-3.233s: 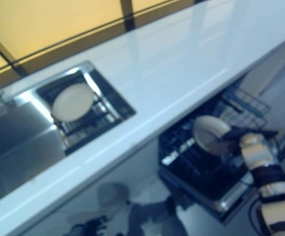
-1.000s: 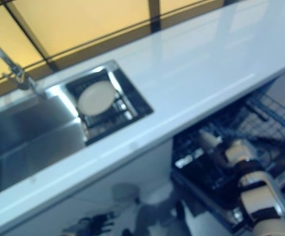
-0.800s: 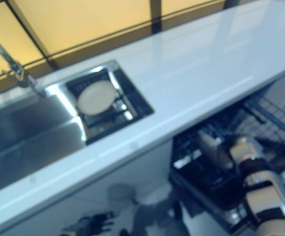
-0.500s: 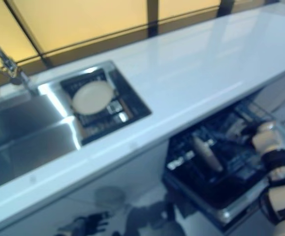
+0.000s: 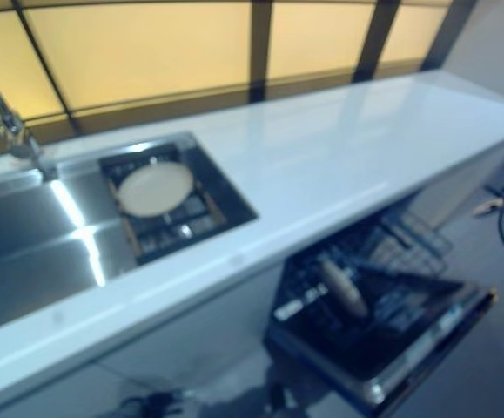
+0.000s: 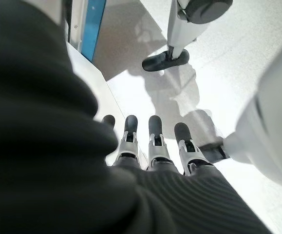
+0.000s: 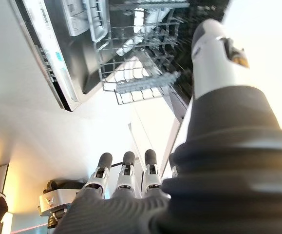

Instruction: Take plates into dishwasher

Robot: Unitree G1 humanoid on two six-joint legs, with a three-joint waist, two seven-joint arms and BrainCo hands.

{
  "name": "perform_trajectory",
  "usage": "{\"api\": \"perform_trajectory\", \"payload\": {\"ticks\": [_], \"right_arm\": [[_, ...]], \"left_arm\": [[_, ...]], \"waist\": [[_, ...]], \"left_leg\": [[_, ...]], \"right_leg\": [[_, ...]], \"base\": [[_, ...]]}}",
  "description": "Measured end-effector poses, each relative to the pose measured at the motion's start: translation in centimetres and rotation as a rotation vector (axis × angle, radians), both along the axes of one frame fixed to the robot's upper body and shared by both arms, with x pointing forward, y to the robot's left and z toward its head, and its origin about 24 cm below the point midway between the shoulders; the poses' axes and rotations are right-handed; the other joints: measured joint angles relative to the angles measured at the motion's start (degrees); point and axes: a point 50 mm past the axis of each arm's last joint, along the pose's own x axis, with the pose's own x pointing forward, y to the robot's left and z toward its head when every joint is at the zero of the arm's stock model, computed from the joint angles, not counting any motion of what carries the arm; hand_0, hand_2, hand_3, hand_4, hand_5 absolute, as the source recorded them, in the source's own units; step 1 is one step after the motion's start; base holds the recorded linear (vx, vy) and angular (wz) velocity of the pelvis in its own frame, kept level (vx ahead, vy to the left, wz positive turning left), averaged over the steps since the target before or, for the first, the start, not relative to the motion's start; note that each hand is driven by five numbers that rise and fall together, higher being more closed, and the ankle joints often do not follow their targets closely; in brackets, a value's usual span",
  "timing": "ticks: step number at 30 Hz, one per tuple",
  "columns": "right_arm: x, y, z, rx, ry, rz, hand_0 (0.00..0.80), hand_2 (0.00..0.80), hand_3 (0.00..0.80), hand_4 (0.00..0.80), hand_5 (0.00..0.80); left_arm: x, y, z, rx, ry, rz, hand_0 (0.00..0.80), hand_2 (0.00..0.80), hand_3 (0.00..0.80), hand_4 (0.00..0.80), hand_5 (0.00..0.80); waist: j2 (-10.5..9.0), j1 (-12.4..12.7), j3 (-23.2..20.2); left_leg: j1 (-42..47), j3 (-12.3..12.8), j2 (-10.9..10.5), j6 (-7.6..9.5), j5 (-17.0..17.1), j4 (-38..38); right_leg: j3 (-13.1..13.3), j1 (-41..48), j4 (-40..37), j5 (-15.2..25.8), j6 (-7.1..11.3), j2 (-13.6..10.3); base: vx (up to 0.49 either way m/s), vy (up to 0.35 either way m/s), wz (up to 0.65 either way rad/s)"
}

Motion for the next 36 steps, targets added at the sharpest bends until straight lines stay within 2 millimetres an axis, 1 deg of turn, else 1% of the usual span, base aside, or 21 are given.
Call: {"api": "perform_trajectory", "payload": {"ticks": [2,3,4,8,11,15,16,18,19,20,21,23,24,25,27,29,32,36], "right_arm": [[-0.9,-1.1,0.6,-0.017,-0.030,-0.071,0.000,0.000,0.000,0.000,0.000],[-1.6,-1.8,1.1,-0.032,-0.050,-0.119,0.000,0.000,0.000,0.000,0.000],[-1.8,-2.1,1.7,-0.048,-0.076,-0.147,0.000,0.000,0.000,0.000,0.000],[-1.7,-1.9,4.8,-0.089,-0.220,-0.175,0.000,0.000,0.000,0.000,0.000],[-1.2,-1.4,6.4,-0.140,-0.318,-0.174,0.000,0.000,0.000,0.000,0.000],[0.2,0.3,8.6,-0.266,-0.428,-0.096,0.000,0.000,0.000,0.000,0.000],[0.8,1.2,9.5,-0.308,-0.457,-0.060,0.000,0.000,0.000,0.000,0.000],[2.3,3.6,10.9,-0.355,-0.525,0.023,0.000,0.000,0.000,0.000,0.000],[2.9,4.6,11.3,-0.375,-0.552,0.061,0.000,0.000,0.000,0.000,0.000],[3.4,5.5,11.4,-0.392,-0.568,0.096,0.000,0.000,0.000,0.000,0.000],[3.9,6.4,11.5,-0.400,-0.582,0.127,0.000,0.000,0.000,0.000,0.000],[5.1,8.3,11.5,-0.422,-0.594,0.201,0.000,0.000,0.000,0.000,0.000],[5.4,8.8,11.5,-0.422,-0.599,0.220,0.000,0.000,0.000,0.000,0.000],[6.1,10.1,11.4,-0.428,-0.604,0.264,0.000,0.000,0.000,0.000,0.000],[6.8,11.7,11.3,-0.466,-0.599,0.328,0.000,0.000,0.000,0.000,0.000],[7.7,14.0,11.3,-0.511,-0.603,0.399,0.000,0.000,0.000,0.000,0.000],[8.6,17.0,11.4,-0.574,-0.599,0.502,0.000,0.000,0.000,0.000,0.000],[9.1,20.0,10.9,-0.647,-0.576,0.639,0.000,0.000,0.000,0.000,0.000]], "left_arm": [[-0.3,0.4,0.0,0.011,0.004,0.004,0.000,0.000,0.000,0.000,0.000],[-0.4,0.5,0.0,0.013,0.003,0.005,0.000,0.000,0.000,0.000,0.000],[-0.6,0.6,-0.1,0.015,0.004,0.006,0.000,0.000,0.000,0.000,0.000],[-1.4,1.1,-0.2,0.032,0.018,0.019,0.000,0.000,0.000,0.000,0.000],[-2.0,1.4,-0.3,0.039,0.025,0.021,0.000,0.000,0.000,0.000,0.000],[-2.6,1.6,-0.4,0.047,0.034,0.023,0.000,0.000,0.000,0.000,0.000],[-2.8,1.7,-0.4,0.045,0.037,0.037,0.000,0.000,0.000,0.000,0.000],[-3.3,1.9,-0.4,0.048,0.046,0.055,0.000,0.000,0.000,0.000,0.000],[-3.4,2.1,-0.4,0.053,0.047,0.064,0.000,0.000,0.000,0.000,0.000],[-3.4,2.2,-0.4,0.059,0.046,0.065,0.000,0.000,0.000,0.000,0.000],[-3.3,2.3,-0.3,0.065,0.044,0.067,0.000,0.000,0.000,0.000,0.000],[-3.3,2.4,-0.3,0.074,0.045,0.071,0.000,0.000,0.000,0.000,0.000],[-3.3,2.4,-0.3,0.076,0.042,0.073,0.000,0.000,0.000,0.000,0.000],[-3.4,2.5,-0.3,0.075,0.041,0.093,0.000,0.000,0.000,0.000,0.000],[-3.2,2.4,-0.2,0.073,0.037,0.109,0.000,0.000,0.000,0.000,0.000],[-3.1,2.6,-0.2,0.082,0.037,0.117,0.000,0.000,0.000,0.000,0.000],[-2.4,2.5,0.0,0.071,0.012,0.143,0.000,0.000,0.000,0.000,0.000],[-1.4,2.1,0.3,0.053,-0.029,0.148,0.000,0.000,0.000,0.000,0.000]], "waist": [[0.14,0.8,-0.3],[0.29,1.4,-0.6],[0.40,1.5,-0.7],[0.36,1.8,-1.2],[-0.06,2.9,-2.0],[-0.47,4.5,-2.7],[-0.41,4.9,-2.7],[-0.25,5.0,-2.9],[-0.32,5.2,-3.0],[-0.43,6.0,-3.2],[-0.53,6.2,-3.3],[-0.60,7.6,-3.4],[-0.61,7.9,-3.4],[-0.58,8.5,-3.4],[-0.48,9.4,-3.4],[-0.34,10.5,-3.3],[0.25,11.4,-2.1],[1.41,14.1,1.3]], "left_leg": [[0.0,-0.1,0.0,0.00,0.0,0.0],[0.0,-0.2,0.0,0.00,0.0,0.0],[0.0,-0.3,0.0,-0.01,0.0,0.0],[0.0,-1.3,0.1,-0.02,0.0,0.0],[-0.1,-1.8,0.2,-0.17,0.1,0.0],[-0.1,-3.3,0.1,-0.17,0.3,0.0],[-0.2,-3.5,0.0,-0.14,0.3,0.0],[-0.2,-4.5,0.0,-0.12,0.4,0.0],[-0.2,-5.1,0.1,-0.11,0.4,0.0],[-0.2,-5.4,0.1,-0.12,0.4,0.0],[-0.3,-5.9,0.1,-0.14,0.4,0.1],[-0.9,-7.0,0.1,-0.22,0.6,0.1],[-1.1,-7.2,0.1,-0.22,0.6,0.1],[-1.6,-8.3,0.0,-0.22,0.8,0.1],[-2.5,-9.4,-0.1,-0.36,1.1,0.3],[-4.4,-10.6,-0.2,-0.53,1.7,0.3],[-6.9,-12.5,-0.2,-0.68,2.8,0.4],[-8.5,-14.0,-0.2,-0.76,3.2,0.4]], "right_leg": [[-0.2,0.1,0.0,0.0,-0.03,0.0],[-0.2,0.1,0.0,0.0,-0.03,0.0],[-0.4,0.2,0.0,0.0,-0.04,0.0],[-1.1,0.7,0.0,-0.1,-0.17,-0.1],[-1.6,1.0,-0.1,-0.3,-0.36,-0.1],[-3.0,1.8,-0.1,-0.6,-0.41,-0.6],[-3.3,1.9,-0.1,-0.7,-0.36,-0.7],[-4.2,2.5,-0.1,-0.9,-0.28,-0.9],[-4.9,2.9,-0.1,-1.1,-0.30,-0.9],[-5.2,3.1,-0.1,-1.3,-0.35,-0.9],[-5.6,3.2,-0.1,-1.3,-0.32,-0.9],[-6.7,3.5,-0.1,-1.6,-0.22,-1.1],[-6.9,3.4,-0.1,-1.6,-0.20,-1.2],[-7.9,3.6,-0.1,-1.7,-0.05,-1.4],[-8.9,3.3,-0.1,-1.8,-0.02,-1.6],[-10.1,2.2,-0.1,-1.8,0.09,-1.9],[-11.4,0.6,0.0,-1.5,-0.25,-1.9],[-12.9,0.1,0.1,-1.4,-0.32,-1.9]], "base": [[0.025,-0.044,0.03],[0.030,-0.038,0.03],[0.026,-0.027,0.05],[0.019,-0.018,0.09],[0.000,-0.005,0.09],[0.020,0.003,0.18],[0.034,0.003,0.15],[0.040,0.003,0.23],[0.044,0.011,0.26],[0.048,0.018,0.23],[0.049,0.026,0.25],[0.036,0.024,0.25],[0.021,0.021,0.29],[-0.002,0.022,0.30],[-0.100,0.025,0.34],[-0.175,0.027,0.29],[-0.088,0.030,0.30],[-0.044,0.016,0.20]]}}
